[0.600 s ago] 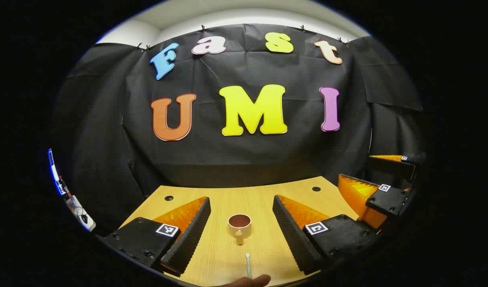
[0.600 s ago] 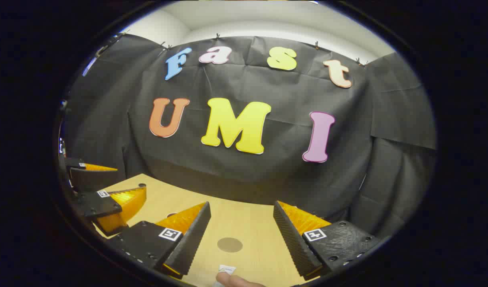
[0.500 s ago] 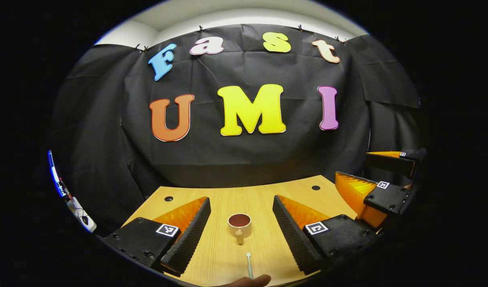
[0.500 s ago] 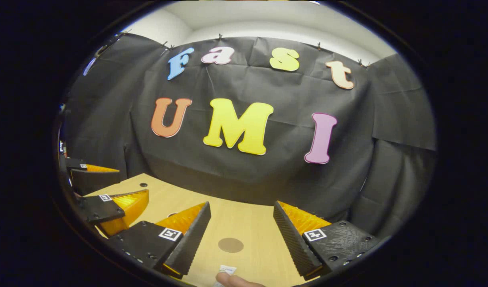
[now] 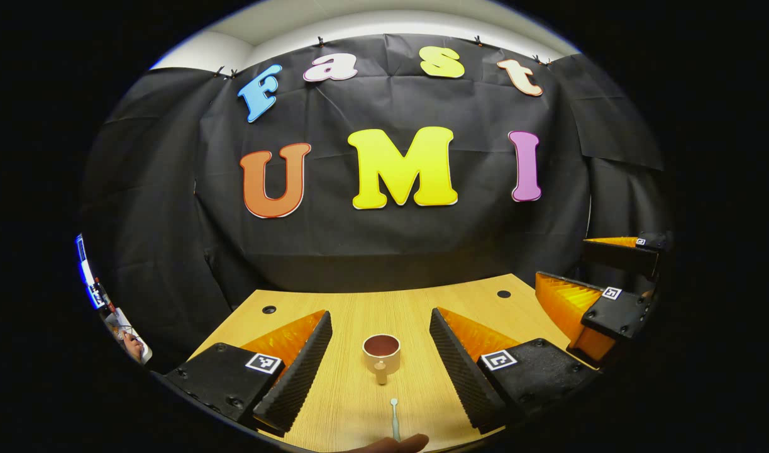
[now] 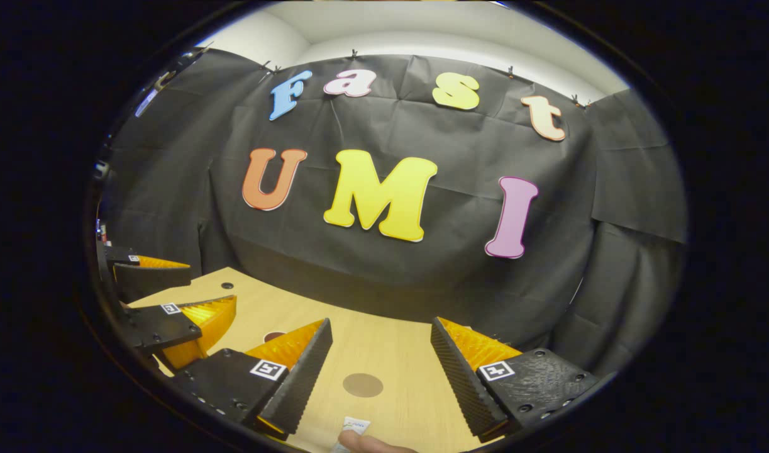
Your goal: Put the toothbrush and toothpaste on the desktop into the cup, then pick up the cup and place it on the coaster on the desktop.
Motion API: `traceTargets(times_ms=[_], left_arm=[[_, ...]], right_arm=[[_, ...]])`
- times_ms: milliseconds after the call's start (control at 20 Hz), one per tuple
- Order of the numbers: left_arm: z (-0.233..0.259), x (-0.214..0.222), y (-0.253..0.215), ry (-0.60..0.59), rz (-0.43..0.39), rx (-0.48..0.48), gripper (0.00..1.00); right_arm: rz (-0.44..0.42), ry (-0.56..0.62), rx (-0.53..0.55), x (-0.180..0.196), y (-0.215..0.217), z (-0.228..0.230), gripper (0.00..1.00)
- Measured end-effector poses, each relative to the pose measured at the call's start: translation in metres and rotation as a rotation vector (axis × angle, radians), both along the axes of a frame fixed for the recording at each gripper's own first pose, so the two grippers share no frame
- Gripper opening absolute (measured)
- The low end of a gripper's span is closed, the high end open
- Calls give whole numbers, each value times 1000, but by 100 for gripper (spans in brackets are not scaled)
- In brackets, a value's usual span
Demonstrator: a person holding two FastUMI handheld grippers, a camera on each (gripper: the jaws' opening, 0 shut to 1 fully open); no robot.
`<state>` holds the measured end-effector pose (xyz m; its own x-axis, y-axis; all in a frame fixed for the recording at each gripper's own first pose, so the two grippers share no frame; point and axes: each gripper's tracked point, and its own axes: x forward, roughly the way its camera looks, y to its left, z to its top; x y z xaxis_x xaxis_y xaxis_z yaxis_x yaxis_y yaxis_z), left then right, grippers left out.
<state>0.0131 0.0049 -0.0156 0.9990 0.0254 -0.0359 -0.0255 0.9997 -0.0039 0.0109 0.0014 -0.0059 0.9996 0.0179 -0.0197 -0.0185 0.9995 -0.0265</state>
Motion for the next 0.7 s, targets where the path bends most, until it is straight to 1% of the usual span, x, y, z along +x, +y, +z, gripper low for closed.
traceTargets(times_ms=[50, 100, 300, 350, 400, 450, 500, 550, 650, 700], left_arm=[[-3, 1, -1, 9, -2, -1, 99], [-6, 1, -2, 16, -5, 1, 99], [-19, 7, -11, 52, -31, 16, 99], [-31, 9, -15, 94, -41, 17, 99], [-44, 12, -16, 134, -51, 16, 99], [-57, 13, -19, 173, -56, 16, 99], [-68, 13, -19, 207, -58, 17, 99], [-79, 15, -21, 233, -63, 17, 99], [-102, 16, -25, 282, -76, 19, 99], [-118, 14, -30, 313, -84, 25, 99]], right_arm=[[0, 5, -1, 1, 0, -2, 95], [-1, 12, -4, 2, 0, -4, 95], [2, 48, -5, 5, 0, -17, 98], [1, 62, -6, 6, 0, -21, 98], [-1, 75, -6, 7, -1, -27, 95], [-4, 91, -7, 7, -2, -33, 95], [-6, 110, -4, 7, -4, -40, 98], [-10, 133, -1, 7, -6, -47, 95], [-18, 180, 8, 6, -10, -63, 95], [-25, 203, 9, 5, -14, -72, 98]])
